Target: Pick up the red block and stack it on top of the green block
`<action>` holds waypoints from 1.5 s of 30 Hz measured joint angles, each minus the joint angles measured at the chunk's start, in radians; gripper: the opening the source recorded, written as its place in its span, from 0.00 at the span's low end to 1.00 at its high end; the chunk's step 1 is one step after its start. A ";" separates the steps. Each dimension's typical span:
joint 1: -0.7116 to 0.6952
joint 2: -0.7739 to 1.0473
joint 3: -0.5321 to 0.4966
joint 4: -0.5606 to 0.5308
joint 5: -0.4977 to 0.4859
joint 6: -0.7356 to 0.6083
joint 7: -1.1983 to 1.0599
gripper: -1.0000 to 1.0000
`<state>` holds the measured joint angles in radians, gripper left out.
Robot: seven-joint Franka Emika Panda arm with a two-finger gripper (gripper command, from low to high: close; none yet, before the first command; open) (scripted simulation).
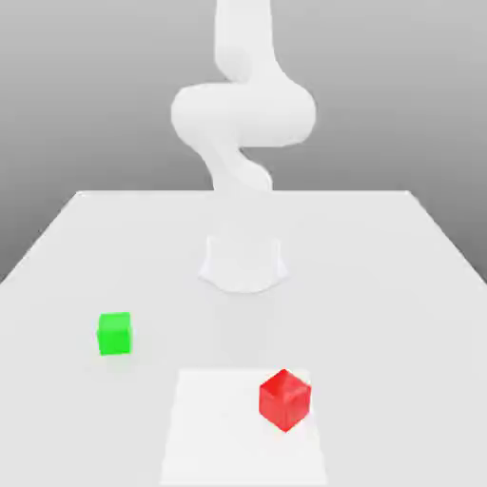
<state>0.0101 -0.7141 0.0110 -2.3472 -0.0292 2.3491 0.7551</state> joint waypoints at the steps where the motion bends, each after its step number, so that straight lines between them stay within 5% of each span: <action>1: 0.005 0.042 0.004 -0.022 -0.014 0.023 -0.022 0.50; 12: 0.072 0.453 -0.011 -0.240 -0.090 0.254 -0.278 0.50; 19: 0.120 0.701 -0.007 -0.378 -0.003 0.403 -0.536 0.50; 26: 0.123 0.950 -0.002 -0.371 0.024 0.606 -0.588 0.50; 27: 0.124 0.971 -0.004 -0.368 0.022 0.624 -0.587 0.00; 34: 0.123 0.968 -0.003 -0.369 0.019 0.620 -0.584 0.00; 40: 0.117 0.776 0.004 -0.397 0.028 0.457 -0.590 0.00; 45: -0.022 0.684 -0.049 -0.440 -0.068 0.407 -0.383 0.00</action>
<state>-0.0120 -0.0306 -0.0382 -2.7874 -0.0976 2.7556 0.3723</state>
